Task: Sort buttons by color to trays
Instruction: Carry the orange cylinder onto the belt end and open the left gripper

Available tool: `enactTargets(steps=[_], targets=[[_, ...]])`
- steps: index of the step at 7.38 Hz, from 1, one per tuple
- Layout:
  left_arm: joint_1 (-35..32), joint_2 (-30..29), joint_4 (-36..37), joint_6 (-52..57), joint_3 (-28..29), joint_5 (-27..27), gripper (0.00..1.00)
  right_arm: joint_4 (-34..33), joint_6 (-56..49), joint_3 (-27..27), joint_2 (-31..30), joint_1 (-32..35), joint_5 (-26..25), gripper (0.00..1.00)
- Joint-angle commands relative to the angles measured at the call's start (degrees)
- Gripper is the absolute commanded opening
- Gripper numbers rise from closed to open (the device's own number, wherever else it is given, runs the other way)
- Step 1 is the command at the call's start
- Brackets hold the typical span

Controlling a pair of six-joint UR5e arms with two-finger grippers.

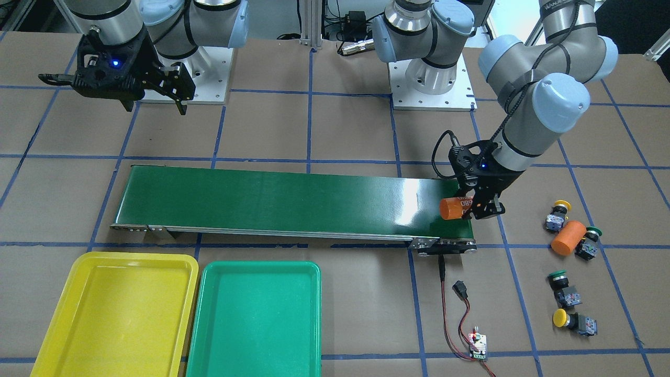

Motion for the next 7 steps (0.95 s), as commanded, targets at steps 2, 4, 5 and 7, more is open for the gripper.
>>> enactTargets(steps=[2, 4, 5, 7], targets=[[-1.16, 0.76, 1.01, -0.87, -3.41, -1.13, 0.52, -1.0, 0.27, -0.07, -0.02, 0.04, -0.22, 1.0], [-1.42, 1.62, 1.1, -4.12, -2.97, -1.92, 1.0, -0.91, 0.36, -0.07, 0.07, 0.04, -0.05, 1.0], [-0.99, 1.8, 1.28, -5.87, -2.27, -3.75, 1.0, -0.65, 0.97, 0.02, 0.07, 0.13, -0.05, 1.0], [2.94, 2.59, -0.64, -6.67, 1.76, -2.9, 1.0, -0.64, 0.89, 0.02, -0.11, 0.13, 0.13, 1.0]])
